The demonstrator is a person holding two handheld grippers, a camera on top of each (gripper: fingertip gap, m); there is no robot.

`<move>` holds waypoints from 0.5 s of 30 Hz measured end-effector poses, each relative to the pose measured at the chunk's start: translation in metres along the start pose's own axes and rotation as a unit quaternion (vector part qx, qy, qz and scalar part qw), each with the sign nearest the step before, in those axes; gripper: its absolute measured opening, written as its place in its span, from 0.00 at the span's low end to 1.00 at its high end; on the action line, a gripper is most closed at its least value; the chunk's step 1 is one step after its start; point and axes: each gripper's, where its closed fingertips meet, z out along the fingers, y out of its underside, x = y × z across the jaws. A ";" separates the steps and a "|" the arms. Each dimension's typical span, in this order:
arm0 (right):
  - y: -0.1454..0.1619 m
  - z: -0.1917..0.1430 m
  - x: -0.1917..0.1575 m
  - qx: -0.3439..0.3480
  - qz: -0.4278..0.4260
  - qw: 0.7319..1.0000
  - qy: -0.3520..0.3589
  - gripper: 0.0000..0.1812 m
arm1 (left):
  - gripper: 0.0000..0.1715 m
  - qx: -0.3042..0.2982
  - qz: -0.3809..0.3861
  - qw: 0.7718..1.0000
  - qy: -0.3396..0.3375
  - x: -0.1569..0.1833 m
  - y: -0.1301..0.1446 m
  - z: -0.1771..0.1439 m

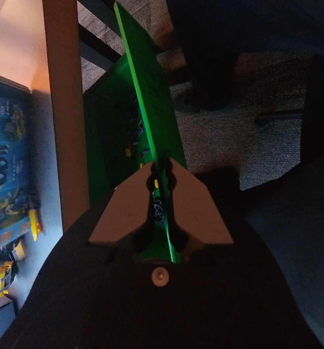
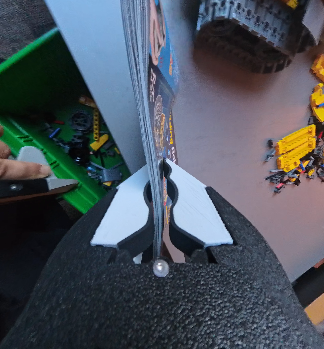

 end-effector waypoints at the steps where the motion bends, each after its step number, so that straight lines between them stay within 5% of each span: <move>1: 0.001 -0.004 -0.008 0.003 -0.005 1.000 -0.002 0.00 | 0.04 0.000 -0.001 1.000 0.000 0.000 -0.001 0.000; 15: 0.032 -0.031 -0.071 0.028 -0.034 0.999 -0.022 0.00 | 0.04 -0.004 -0.004 1.000 0.002 0.007 -0.002 -0.003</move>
